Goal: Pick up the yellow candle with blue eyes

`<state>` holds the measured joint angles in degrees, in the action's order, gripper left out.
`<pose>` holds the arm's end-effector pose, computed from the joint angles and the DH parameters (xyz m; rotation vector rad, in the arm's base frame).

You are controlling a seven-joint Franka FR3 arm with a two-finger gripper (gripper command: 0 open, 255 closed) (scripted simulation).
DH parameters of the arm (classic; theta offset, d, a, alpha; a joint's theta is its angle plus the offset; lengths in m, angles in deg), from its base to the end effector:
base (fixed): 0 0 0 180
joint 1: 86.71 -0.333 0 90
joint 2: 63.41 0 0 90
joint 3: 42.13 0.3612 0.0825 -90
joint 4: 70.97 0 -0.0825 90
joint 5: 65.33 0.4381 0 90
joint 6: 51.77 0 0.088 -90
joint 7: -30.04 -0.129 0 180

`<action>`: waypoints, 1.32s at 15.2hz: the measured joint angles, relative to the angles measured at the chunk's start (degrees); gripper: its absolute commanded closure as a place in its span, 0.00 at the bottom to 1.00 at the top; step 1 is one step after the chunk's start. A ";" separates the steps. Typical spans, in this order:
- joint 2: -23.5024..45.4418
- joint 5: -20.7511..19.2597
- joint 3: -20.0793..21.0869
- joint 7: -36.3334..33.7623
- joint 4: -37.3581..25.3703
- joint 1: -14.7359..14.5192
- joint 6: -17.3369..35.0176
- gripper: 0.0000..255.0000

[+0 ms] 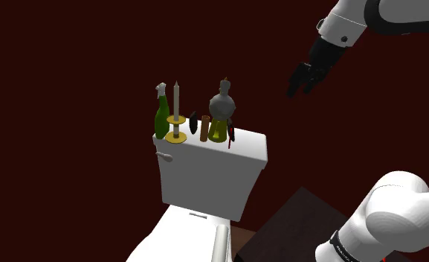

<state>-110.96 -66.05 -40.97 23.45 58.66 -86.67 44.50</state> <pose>0.3286 0.0079 0.6762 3.1020 -0.1558 0.3884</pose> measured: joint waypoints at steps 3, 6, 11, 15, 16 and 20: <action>2.57 -0.23 0.67 -0.56 -1.41 0.11 1.10 0.00; 8.92 -0.95 2.11 -1.86 -5.19 0.46 3.39 0.00; 20.00 -3.01 4.64 -4.37 -12.78 1.30 6.34 0.00; 29.33 -5.43 6.84 -6.97 -20.49 1.82 7.32 0.00; 31.78 -6.16 7.44 -7.76 -22.56 1.87 7.53 0.00; 41.68 -9.59 9.15 -10.23 -32.43 1.90 6.54 0.00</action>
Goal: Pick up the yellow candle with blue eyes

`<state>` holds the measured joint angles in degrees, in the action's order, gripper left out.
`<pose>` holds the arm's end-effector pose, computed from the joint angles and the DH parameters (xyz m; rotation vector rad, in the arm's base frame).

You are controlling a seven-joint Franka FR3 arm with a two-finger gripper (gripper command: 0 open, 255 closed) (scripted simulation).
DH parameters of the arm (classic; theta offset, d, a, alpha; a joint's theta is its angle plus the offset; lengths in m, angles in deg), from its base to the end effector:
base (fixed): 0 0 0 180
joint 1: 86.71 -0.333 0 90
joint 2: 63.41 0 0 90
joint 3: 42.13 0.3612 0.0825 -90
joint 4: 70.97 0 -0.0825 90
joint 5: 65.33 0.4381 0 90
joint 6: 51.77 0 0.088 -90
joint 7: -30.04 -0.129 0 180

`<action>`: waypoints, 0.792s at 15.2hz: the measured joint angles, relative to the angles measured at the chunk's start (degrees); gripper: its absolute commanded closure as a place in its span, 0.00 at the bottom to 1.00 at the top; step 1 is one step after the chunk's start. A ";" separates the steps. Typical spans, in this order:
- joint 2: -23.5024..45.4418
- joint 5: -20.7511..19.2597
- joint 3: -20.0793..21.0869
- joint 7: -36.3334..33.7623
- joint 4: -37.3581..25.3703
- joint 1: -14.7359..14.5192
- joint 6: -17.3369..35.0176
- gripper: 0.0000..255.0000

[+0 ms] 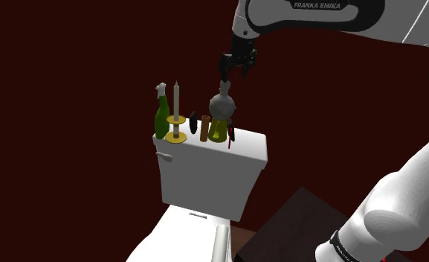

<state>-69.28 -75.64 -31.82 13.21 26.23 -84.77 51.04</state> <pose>0.5931 0.0736 0.6652 2.9660 -0.1845 0.3532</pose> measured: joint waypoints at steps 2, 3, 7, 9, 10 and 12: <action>4.99 -1.80 0.52 -0.85 -5.56 -0.18 -1.09 0.00; 6.17 -2.30 0.67 -1.27 -6.43 -0.30 -0.94 0.00; 6.57 -2.70 0.65 -1.92 -4.10 -0.29 1.66 0.00; 6.52 -2.77 0.57 -2.15 -2.46 -0.21 3.24 0.00; 6.51 -2.80 0.54 -2.23 -1.87 -0.18 3.82 0.00; 6.41 -2.82 0.57 -2.40 -1.32 -0.21 4.27 1.00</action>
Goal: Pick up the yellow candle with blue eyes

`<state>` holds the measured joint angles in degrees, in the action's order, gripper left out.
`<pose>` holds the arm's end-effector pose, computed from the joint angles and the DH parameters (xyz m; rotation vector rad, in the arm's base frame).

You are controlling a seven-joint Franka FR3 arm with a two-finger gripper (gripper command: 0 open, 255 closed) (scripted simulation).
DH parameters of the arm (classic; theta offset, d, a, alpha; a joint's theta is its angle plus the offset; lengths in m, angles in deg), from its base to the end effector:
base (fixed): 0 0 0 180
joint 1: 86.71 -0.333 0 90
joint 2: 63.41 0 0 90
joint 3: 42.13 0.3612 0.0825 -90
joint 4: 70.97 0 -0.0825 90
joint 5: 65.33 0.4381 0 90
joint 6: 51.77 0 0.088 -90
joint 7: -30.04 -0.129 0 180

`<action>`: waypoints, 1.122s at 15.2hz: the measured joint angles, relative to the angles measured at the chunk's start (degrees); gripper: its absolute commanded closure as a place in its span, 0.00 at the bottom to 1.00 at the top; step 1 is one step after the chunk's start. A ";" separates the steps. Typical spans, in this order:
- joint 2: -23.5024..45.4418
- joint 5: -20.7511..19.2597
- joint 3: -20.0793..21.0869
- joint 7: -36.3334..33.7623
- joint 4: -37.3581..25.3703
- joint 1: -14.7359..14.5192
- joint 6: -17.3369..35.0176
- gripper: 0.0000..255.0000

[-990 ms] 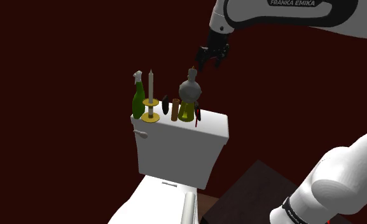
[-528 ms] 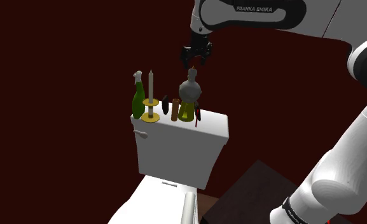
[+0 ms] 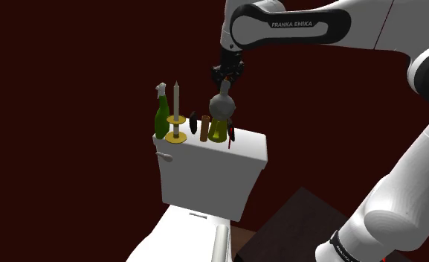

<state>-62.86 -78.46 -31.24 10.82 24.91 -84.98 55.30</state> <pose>0.6365 0.0797 0.6184 2.9448 -0.1898 0.3478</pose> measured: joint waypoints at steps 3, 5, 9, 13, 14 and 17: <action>-0.07 -0.02 0.01 -0.07 0.14 -0.01 0.19 1.00; -0.09 -0.02 0.02 -0.09 0.17 -0.02 0.23 1.00; -0.16 0.00 0.03 -0.09 0.26 -0.03 0.28 1.00; 0.21 0.10 0.05 0.42 -2.24 -0.04 -2.09 1.00; 0.30 0.12 0.08 0.54 -3.16 -0.08 -2.93 1.00; 0.63 0.14 0.16 0.89 -5.77 -0.17 -5.20 1.00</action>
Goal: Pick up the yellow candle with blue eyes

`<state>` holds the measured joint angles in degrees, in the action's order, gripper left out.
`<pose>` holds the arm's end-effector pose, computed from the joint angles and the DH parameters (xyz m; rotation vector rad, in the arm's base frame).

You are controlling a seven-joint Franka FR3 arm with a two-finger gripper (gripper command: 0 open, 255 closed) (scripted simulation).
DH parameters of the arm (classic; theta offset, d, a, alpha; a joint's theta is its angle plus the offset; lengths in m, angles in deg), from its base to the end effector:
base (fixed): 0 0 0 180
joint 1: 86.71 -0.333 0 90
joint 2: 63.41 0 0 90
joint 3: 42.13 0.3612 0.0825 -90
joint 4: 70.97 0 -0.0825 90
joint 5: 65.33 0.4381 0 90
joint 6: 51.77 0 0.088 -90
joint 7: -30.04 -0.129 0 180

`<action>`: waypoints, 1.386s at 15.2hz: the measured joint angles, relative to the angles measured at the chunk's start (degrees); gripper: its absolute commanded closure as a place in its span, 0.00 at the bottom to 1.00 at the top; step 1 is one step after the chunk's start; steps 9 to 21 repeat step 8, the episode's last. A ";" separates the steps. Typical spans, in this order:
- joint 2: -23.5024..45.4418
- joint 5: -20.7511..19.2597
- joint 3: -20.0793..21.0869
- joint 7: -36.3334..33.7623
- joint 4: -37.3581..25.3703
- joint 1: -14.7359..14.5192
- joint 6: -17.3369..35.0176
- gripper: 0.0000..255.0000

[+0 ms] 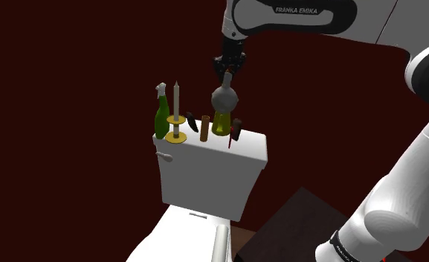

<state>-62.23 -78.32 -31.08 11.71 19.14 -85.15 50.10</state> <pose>0.6354 0.0802 0.6573 2.9450 -0.1895 0.3449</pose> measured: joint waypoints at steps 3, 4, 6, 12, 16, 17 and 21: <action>0.86 -0.15 0.19 0.14 -3.24 -0.22 -2.41 1.00; 1.22 -0.17 0.18 0.42 -4.68 -0.22 -3.48 1.00; 1.81 -0.27 0.24 0.68 -6.98 -0.30 -5.18 1.00; 2.43 -0.35 0.24 1.00 -9.00 -0.32 -6.55 1.00; 2.43 -0.35 0.24 1.00 -9.00 -0.32 -6.55 1.00; 2.43 -0.35 0.24 1.00 -9.00 -0.32 -6.55 1.00; 2.43 -0.35 0.24 1.00 -9.00 -0.32 -6.55 1.00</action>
